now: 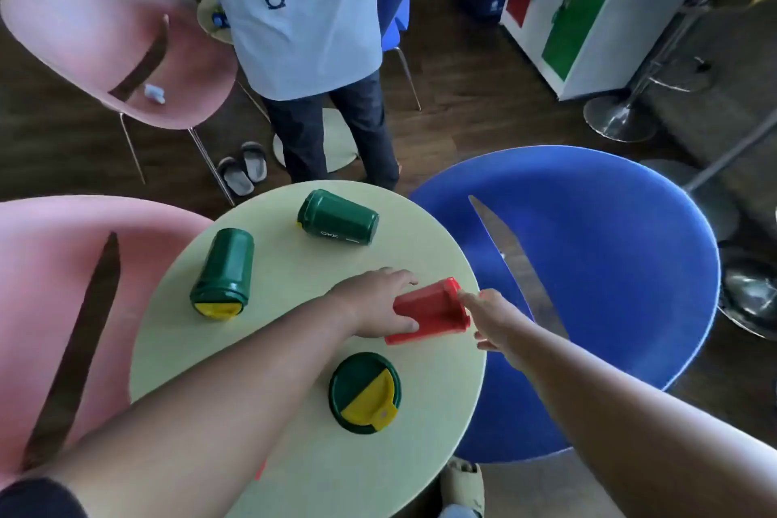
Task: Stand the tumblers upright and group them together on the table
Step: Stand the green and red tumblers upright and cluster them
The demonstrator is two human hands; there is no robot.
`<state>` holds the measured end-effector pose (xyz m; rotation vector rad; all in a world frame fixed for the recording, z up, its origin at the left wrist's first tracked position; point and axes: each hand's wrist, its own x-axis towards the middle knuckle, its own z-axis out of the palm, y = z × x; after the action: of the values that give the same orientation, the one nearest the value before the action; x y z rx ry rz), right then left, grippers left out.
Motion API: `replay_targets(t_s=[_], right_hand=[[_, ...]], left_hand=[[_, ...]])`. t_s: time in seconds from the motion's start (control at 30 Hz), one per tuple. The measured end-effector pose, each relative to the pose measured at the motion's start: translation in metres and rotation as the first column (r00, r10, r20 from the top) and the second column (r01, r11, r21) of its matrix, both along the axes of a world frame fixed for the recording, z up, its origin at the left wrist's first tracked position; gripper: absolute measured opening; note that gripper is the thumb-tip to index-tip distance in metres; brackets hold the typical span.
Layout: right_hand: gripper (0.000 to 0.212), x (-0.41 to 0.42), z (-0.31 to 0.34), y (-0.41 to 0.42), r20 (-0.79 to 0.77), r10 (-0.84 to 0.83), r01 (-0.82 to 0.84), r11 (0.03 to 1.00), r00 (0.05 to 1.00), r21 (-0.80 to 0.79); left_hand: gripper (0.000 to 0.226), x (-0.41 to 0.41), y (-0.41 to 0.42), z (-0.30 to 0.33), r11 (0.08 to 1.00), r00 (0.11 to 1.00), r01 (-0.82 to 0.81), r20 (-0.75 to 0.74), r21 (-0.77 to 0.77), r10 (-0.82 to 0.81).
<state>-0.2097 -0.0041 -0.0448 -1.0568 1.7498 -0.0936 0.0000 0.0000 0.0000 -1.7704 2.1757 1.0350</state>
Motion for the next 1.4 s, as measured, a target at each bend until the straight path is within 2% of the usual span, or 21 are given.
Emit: replay_targets(t_s=[0.1, 0.2, 0.3, 0.37, 0.47, 0.57, 0.67, 0.77, 0.9, 1.1, 1.23, 1.3, 1.4], right_hand=[[0.060, 0.003, -0.013, -0.002, 0.127, -0.172, 0.158, 0.981, 0.977, 0.112], [0.048, 0.008, -0.018, -0.002, 0.262, -0.365, 0.314, 0.924, 0.893, 0.219], [0.042, 0.012, -0.017, -0.005, 0.344, -0.457, 0.392, 0.887, 0.820, 0.245], [0.050, 0.015, -0.019, -0.007, 0.358, -0.408, 0.373, 0.913, 0.840, 0.167], [0.080, 0.021, -0.009, -0.009, 0.331, -0.287, 0.305, 0.952, 0.899, -0.004], [0.077, 0.030, 0.012, -0.011, 0.189, -0.067, 0.117, 0.956, 0.980, -0.267], [0.073, 0.043, 0.030, -0.011, 0.073, 0.090, -0.050, 0.902, 0.993, -0.429], [0.079, 0.055, 0.035, -0.006, 0.004, 0.203, -0.179, 0.872, 0.979, -0.455], [0.080, 0.062, 0.036, 0.001, -0.088, 0.273, -0.281, 0.832, 0.958, -0.479], [0.083, 0.060, 0.035, 0.009, -0.098, 0.307, -0.316, 0.824, 0.946, -0.471], [0.086, 0.060, 0.041, 0.010, -0.102, 0.326, -0.336, 0.829, 0.940, -0.447], [0.084, 0.056, 0.047, 0.017, -0.131, 0.329, -0.351, 0.809, 0.935, -0.472], [0.071, 0.048, 0.055, 0.036, -0.157, 0.368, -0.389, 0.729, 0.916, -0.564]], left_hand=[[0.085, -0.012, -0.012, -0.017, 0.999, 0.996, 0.034, 0.084, 0.031, -0.037], [0.072, -0.022, -0.017, -0.033, 0.997, 0.993, 0.034, 0.109, 0.074, -0.042], [0.060, -0.025, -0.018, -0.039, 0.999, 0.992, 0.036, 0.123, 0.038, -0.040], [0.061, -0.024, -0.017, -0.038, 1.000, 0.993, 0.005, 0.115, 0.004, -0.006], [0.070, -0.016, -0.014, -0.031, 0.996, 0.994, -0.085, 0.063, -0.022, 0.086], [0.078, -0.005, -0.011, -0.026, 0.980, 0.981, -0.190, -0.047, -0.067, 0.187], [0.081, 0.007, -0.006, -0.021, 0.940, 0.934, -0.332, -0.170, -0.079, 0.315], [0.084, 0.015, 0.001, -0.018, 0.918, 0.903, -0.389, -0.230, -0.077, 0.363], [0.087, 0.023, 0.009, -0.020, 0.917, 0.891, -0.397, -0.262, -0.048, 0.372], [0.094, 0.029, 0.020, -0.024, 0.922, 0.870, -0.388, -0.331, -0.005, 0.365], [0.094, 0.035, 0.031, -0.014, 0.909, 0.863, -0.417, -0.319, -0.014, 0.392], [0.087, 0.040, 0.046, -0.005, 0.907, 0.876, -0.414, -0.309, -0.082, 0.371], [0.064, 0.048, 0.078, 0.007, 0.919, 0.918, -0.350, -0.259, -0.179, 0.299]])
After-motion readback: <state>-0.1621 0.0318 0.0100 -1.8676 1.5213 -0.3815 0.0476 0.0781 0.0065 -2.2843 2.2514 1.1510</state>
